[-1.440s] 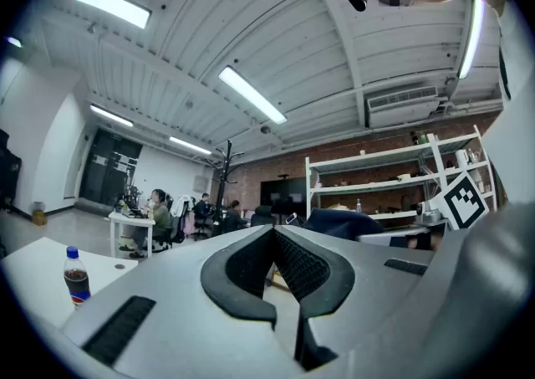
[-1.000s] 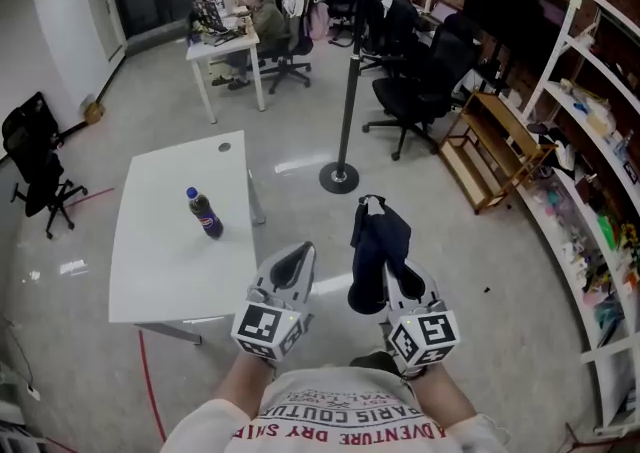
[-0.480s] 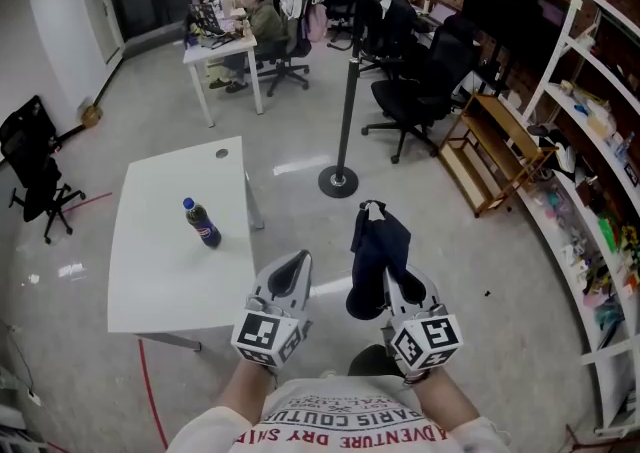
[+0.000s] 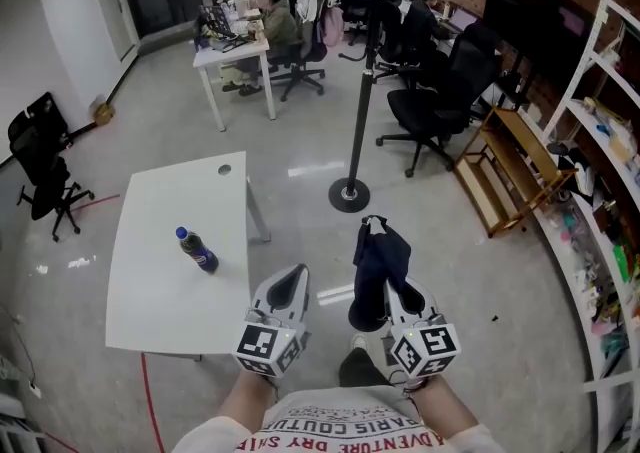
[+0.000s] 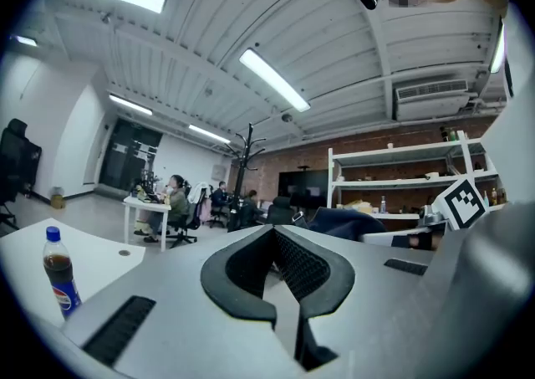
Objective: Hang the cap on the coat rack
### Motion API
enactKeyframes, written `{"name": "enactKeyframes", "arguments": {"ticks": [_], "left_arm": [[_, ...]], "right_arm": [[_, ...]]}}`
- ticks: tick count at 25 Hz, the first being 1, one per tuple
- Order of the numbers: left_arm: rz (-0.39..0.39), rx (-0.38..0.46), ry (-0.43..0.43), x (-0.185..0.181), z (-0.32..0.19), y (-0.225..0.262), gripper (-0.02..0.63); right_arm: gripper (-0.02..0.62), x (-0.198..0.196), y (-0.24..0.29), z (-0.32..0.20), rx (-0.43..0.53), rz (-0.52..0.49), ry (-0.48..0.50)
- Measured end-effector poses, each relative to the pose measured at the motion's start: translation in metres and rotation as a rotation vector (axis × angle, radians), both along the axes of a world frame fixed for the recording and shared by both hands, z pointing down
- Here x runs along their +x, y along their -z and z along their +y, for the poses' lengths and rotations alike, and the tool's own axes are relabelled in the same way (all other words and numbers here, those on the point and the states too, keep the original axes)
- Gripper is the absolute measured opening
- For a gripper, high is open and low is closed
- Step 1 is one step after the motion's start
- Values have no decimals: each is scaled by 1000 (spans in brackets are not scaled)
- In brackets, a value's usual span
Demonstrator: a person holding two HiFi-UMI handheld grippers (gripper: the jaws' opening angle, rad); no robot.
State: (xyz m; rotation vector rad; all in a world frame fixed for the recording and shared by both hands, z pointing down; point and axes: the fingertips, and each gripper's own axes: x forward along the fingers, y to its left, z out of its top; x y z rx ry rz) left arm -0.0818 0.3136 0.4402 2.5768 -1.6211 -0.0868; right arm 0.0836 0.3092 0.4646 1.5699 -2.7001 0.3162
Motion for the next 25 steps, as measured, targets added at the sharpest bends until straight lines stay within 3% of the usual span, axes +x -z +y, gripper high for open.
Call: {"name": "enactKeyframes", "arguments": {"ticks": [10, 17, 25], "left_arm": [[-27, 27, 59, 52, -151, 29, 5], [-18, 9, 76, 92, -225, 29, 5], [-31, -17, 75, 97, -303, 20, 5]], "right_arm": [[29, 56, 20, -158, 19, -44, 50], [29, 97, 28, -237, 33, -48, 76], [29, 112, 17, -317, 2, -52, 47]]}}
